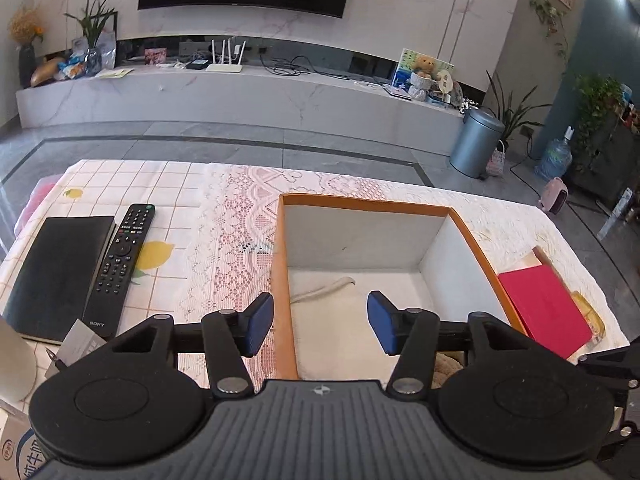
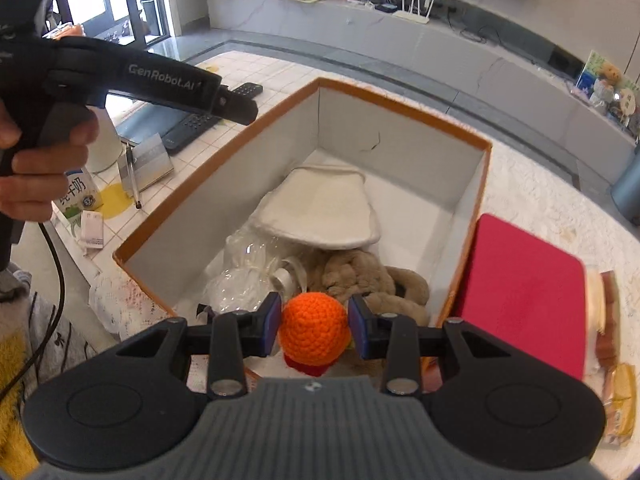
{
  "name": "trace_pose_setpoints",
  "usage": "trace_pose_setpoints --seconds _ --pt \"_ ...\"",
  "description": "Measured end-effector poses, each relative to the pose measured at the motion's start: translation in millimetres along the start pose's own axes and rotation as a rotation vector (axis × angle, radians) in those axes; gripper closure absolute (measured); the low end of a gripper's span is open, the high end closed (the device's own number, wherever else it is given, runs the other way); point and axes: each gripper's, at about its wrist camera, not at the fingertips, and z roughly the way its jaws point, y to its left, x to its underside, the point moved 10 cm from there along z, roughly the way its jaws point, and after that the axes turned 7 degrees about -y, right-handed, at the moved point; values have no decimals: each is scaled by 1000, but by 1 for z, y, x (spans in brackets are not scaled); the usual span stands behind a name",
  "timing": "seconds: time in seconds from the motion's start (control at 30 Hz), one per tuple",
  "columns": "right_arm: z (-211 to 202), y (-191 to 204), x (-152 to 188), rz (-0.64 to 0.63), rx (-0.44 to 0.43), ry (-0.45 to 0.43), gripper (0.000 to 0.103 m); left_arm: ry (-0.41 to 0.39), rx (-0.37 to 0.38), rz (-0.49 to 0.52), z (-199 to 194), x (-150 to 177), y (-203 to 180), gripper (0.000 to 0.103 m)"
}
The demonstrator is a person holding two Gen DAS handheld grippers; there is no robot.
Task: Organize soft objects
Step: 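Carry slipper and ball into the orange box and open both grippers, then lift both grippers out of the orange box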
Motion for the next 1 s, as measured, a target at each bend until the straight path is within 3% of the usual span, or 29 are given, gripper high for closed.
trace_pose_setpoints --seconds 0.2,0.4,0.43,0.47,0.5,0.53,0.57,0.67,0.87,1.0 --pt "19 9 2 10 -7 49 66 19 12 14 4 6 -5 40" --pt "35 -1 17 146 -5 99 66 8 14 28 1 6 -7 40" --pt "35 -2 17 157 -1 98 63 3 14 28 0 6 -7 40" --pt "34 -3 17 159 9 93 49 -4 4 23 -1 5 -6 40" --pt "32 -3 16 158 10 73 43 -14 -12 17 -2 3 -4 40" --pt "27 -1 14 164 -1 53 22 -29 -29 14 -4 1 -1 40" --pt "21 1 13 178 -15 35 10 -45 -39 16 -6 -1 0 40" --pt "4 9 5 173 -56 -3 11 -50 -31 12 -8 -4 1 40" --pt "-21 12 -7 128 -37 -62 10 -27 -55 4 -13 -5 2 40" --pt "-31 13 -10 103 -10 -103 7 -70 -80 54 -26 -12 -4 35"
